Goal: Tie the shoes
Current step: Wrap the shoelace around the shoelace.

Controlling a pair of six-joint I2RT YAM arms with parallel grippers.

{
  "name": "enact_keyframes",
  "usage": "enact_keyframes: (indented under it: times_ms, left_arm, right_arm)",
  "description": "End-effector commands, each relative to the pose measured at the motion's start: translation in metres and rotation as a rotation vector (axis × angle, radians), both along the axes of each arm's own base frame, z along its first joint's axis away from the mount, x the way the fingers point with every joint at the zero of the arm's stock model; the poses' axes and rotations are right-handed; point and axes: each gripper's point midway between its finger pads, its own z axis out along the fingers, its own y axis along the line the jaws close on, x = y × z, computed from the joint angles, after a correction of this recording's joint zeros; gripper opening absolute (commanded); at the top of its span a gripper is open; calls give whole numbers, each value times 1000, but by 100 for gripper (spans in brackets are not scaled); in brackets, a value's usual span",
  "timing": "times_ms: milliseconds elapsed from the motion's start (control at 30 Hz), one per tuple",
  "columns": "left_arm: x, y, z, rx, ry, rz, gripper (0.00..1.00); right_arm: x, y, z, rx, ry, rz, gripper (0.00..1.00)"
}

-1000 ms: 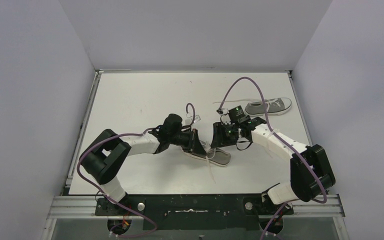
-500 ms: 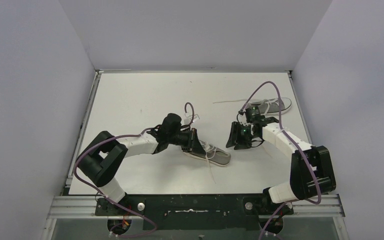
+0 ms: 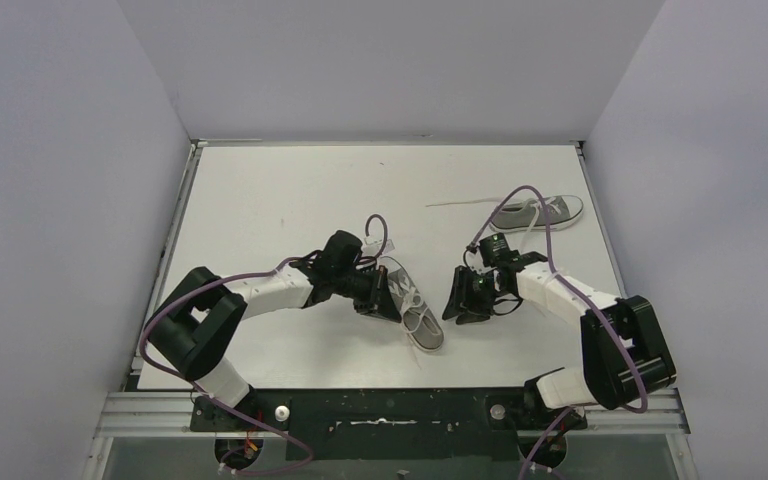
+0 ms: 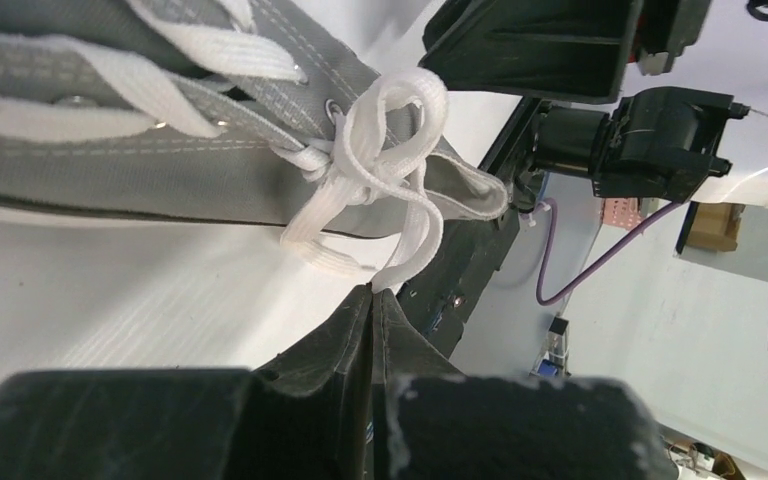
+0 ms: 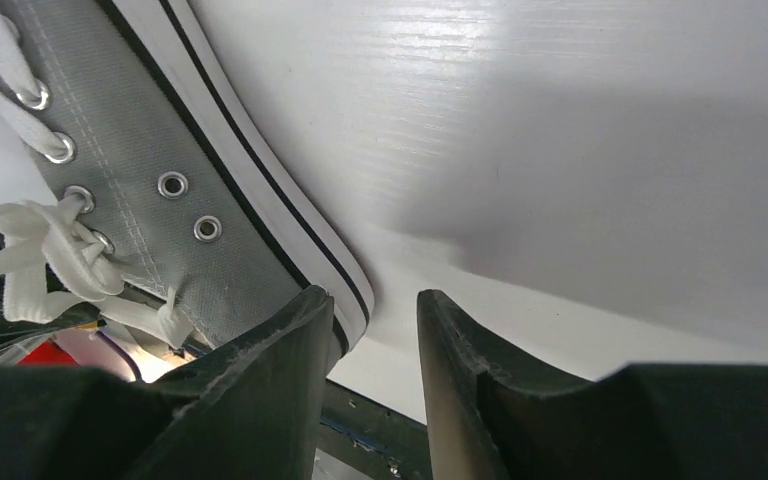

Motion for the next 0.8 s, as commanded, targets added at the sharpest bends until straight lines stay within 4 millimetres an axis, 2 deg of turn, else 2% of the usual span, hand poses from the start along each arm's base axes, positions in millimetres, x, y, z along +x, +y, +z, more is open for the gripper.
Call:
enact_keyframes:
  times_ms: [0,67,300,500,767]
  left_arm:
    - [7,-8,25,-34,-75,-35,0]
    - [5,-5,22,-8,-57,-44,0]
    - [8,-4,30,22,-90,-83,1]
    - [11,-5,33,39,-113,-114,4]
    - [13,-7,38,35,-135,-139,9]
  right_arm:
    - [19,6,22,23,-103,1,40]
    - [27,9,33,26,-148,30,43]
    - [37,58,65,195,-249,152,49]
    - [46,79,72,286,-276,122,47]
    - [44,82,63,287,-258,122,41]
